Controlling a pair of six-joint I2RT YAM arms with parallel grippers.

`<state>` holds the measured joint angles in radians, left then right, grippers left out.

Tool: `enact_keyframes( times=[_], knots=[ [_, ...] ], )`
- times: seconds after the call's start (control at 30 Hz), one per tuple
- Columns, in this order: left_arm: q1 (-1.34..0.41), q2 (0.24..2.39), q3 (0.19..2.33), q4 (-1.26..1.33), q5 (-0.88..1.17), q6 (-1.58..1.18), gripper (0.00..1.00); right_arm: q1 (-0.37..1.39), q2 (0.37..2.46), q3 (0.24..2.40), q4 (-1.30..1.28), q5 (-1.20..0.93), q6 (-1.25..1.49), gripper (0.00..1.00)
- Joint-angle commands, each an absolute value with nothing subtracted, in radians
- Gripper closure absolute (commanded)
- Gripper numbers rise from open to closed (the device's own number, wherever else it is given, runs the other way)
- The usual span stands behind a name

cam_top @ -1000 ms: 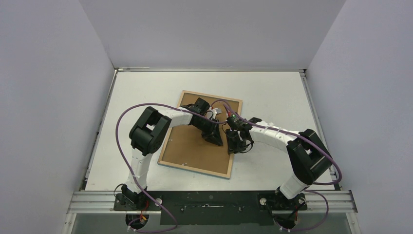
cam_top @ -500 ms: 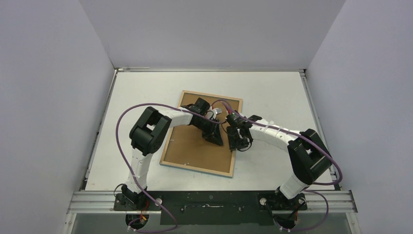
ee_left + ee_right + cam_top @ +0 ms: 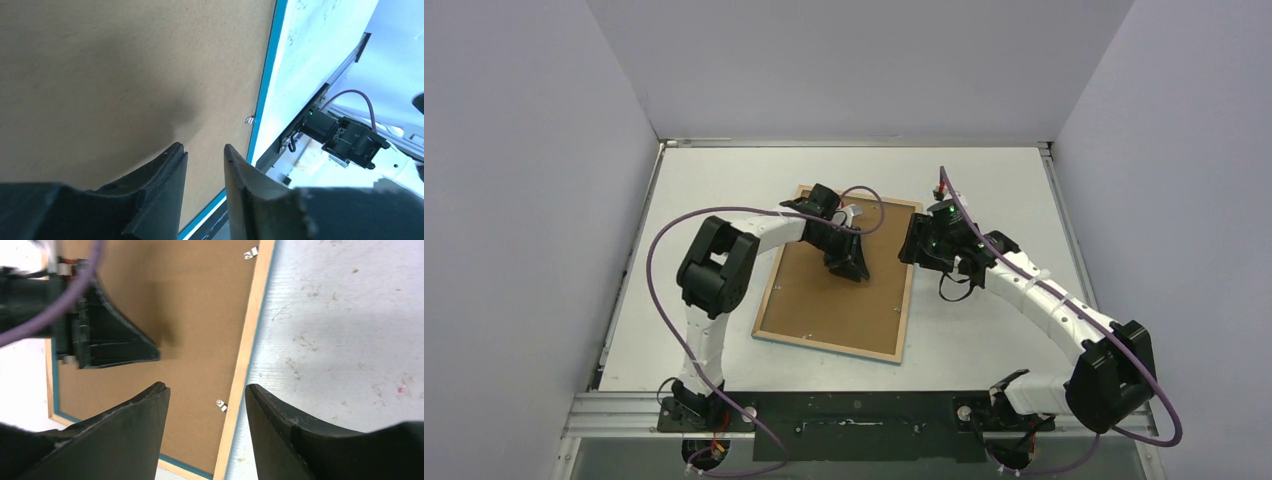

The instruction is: Put the photo into the frame

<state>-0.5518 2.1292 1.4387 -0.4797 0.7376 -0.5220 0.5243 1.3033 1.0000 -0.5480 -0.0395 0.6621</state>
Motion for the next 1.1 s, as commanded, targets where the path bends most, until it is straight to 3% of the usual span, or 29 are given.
enact_keyframes(
  times=[0.0,0.17,0.4,0.63,1.07],
  knots=[
    [-0.528,1.944,1.423,-0.514,0.618,-0.517,0.64,0.518,1.289,1.009,-0.582,0.09,0.723,0.4],
    [-0.525,1.789,1.307,-0.528,0.518,-0.531,0.53,0.512,1.403,1.076,-0.661,0.048,0.675,0.34],
    [-0.516,1.628,1.17,-0.568,0.422,-0.535,0.5,0.573,1.622,1.122,-0.8,-0.033,0.495,0.29],
    [-0.467,1.489,1.003,-0.557,0.377,-0.581,0.46,0.638,1.677,1.09,-0.762,-0.088,0.448,0.29],
    [-0.392,1.434,0.989,-0.633,0.354,-0.524,0.44,0.652,1.736,1.1,-0.776,-0.108,0.339,0.54]
  ],
)
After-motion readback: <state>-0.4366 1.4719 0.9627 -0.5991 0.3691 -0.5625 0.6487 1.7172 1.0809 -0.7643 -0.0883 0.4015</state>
